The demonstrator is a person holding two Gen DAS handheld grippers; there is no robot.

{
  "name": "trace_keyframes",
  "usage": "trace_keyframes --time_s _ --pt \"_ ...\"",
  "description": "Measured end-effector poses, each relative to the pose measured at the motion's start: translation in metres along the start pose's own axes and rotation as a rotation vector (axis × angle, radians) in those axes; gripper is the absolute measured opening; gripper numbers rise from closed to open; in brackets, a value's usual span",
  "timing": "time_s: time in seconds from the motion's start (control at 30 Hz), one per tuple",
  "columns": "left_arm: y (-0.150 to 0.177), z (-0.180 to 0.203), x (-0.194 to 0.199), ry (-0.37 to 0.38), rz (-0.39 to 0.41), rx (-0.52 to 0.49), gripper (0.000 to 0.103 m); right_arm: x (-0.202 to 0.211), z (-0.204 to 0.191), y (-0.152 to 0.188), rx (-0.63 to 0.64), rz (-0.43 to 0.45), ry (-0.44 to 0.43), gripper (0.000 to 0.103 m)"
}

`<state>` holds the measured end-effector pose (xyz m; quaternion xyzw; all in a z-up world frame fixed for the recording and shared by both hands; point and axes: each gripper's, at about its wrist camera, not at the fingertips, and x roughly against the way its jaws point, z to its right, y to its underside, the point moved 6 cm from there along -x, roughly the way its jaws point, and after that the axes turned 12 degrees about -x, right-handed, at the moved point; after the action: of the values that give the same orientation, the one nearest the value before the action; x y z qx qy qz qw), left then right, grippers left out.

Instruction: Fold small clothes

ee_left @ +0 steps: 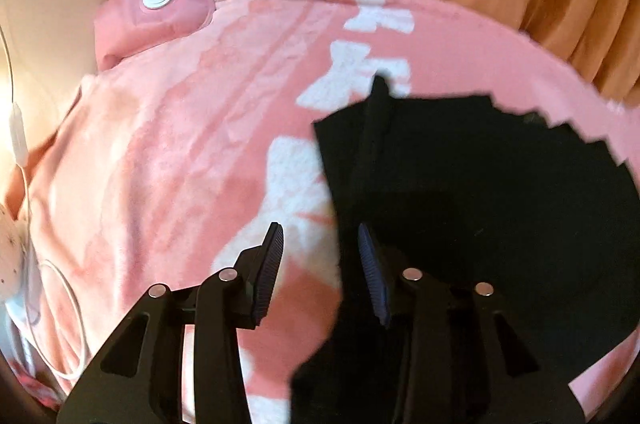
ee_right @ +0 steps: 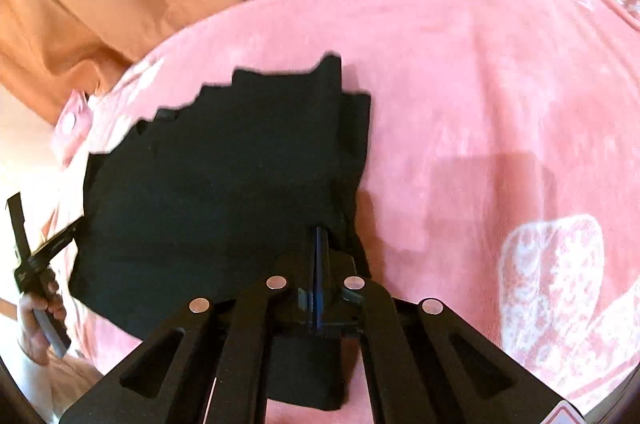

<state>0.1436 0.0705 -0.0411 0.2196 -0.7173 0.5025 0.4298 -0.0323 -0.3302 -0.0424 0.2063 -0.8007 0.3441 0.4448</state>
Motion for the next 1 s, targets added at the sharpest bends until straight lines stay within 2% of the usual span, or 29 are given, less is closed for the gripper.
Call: trace_keyframes --time_s 0.03,0.07,0.1,0.17,0.2,0.3,0.33,0.37,0.4,0.43,0.47,0.5,0.57,0.63,0.67,0.73,0.83,0.9,0.93,1.0 --pt "-0.006 0.005 0.003 0.022 0.010 0.013 0.037 0.000 -0.003 -0.005 0.002 0.020 0.007 0.005" --pt "-0.015 0.011 0.006 0.049 0.025 0.021 0.037 -0.002 -0.008 -0.010 0.002 0.040 0.014 0.014" --pt "-0.021 0.017 0.008 0.058 0.035 0.017 0.038 -0.003 -0.012 -0.016 0.003 0.054 0.023 0.030" --pt "-0.035 0.028 0.005 0.047 0.051 0.001 0.048 -0.012 -0.016 -0.037 -0.001 0.074 0.035 0.049" --pt "-0.041 0.032 -0.002 0.034 0.049 0.001 0.051 -0.021 -0.018 -0.044 -0.001 0.073 0.038 0.052" --pt "-0.047 0.026 -0.032 -0.010 0.002 0.025 0.053 -0.051 -0.011 -0.059 -0.026 0.067 0.080 0.052" --pt "-0.045 0.025 -0.038 -0.020 -0.008 0.041 0.046 -0.055 -0.008 -0.059 -0.037 0.058 0.084 0.052" --pt "-0.044 0.021 -0.044 -0.017 0.003 0.057 0.043 -0.059 -0.006 -0.059 -0.049 0.053 0.069 0.044" --pt "-0.046 0.020 -0.044 -0.020 0.023 0.058 0.038 -0.058 -0.013 -0.060 -0.049 0.067 0.040 0.015" --pt "-0.047 0.021 -0.041 -0.021 0.029 0.047 0.023 -0.053 -0.015 -0.061 -0.047 0.065 0.011 0.004" --pt "-0.050 0.023 -0.039 -0.024 0.031 0.027 0.011 -0.043 -0.023 -0.064 -0.042 0.078 -0.030 0.003" --pt "-0.052 0.023 -0.037 -0.021 0.029 0.019 0.010 -0.035 -0.028 -0.066 -0.027 0.101 -0.039 0.003" --pt "-0.049 0.019 -0.042 -0.028 0.012 0.009 0.010 -0.026 -0.027 -0.072 0.029 0.148 0.024 0.003" --pt "-0.049 0.017 -0.045 -0.039 0.022 -0.003 0.011 -0.051 -0.003 -0.068 -0.018 0.065 0.082 0.003" --pt "-0.049 0.017 -0.045 -0.046 0.022 -0.016 0.011 -0.060 0.006 -0.065 -0.042 0.044 0.066 0.001" --pt "-0.049 0.017 -0.045 -0.047 0.019 -0.017 0.011 -0.053 0.004 -0.067 -0.034 0.062 0.062 0.001" --pt "-0.049 0.016 -0.043 -0.050 0.012 -0.003 0.011 -0.024 -0.014 -0.070 -0.009 0.129 0.090 0.005" --pt "-0.048 0.018 -0.039 -0.068 0.016 -0.008 0.012 -0.004 -0.033 -0.069 0.032 0.189 0.087 0.013" --pt "-0.048 0.019 -0.037 -0.074 0.017 -0.007 0.012 0.006 -0.048 -0.064 0.075 0.211 0.073 0.014" --pt "-0.047 0.026 -0.024 -0.079 0.034 -0.005 0.011 0.008 -0.080 -0.053 0.158 0.192 0.022 0.015"
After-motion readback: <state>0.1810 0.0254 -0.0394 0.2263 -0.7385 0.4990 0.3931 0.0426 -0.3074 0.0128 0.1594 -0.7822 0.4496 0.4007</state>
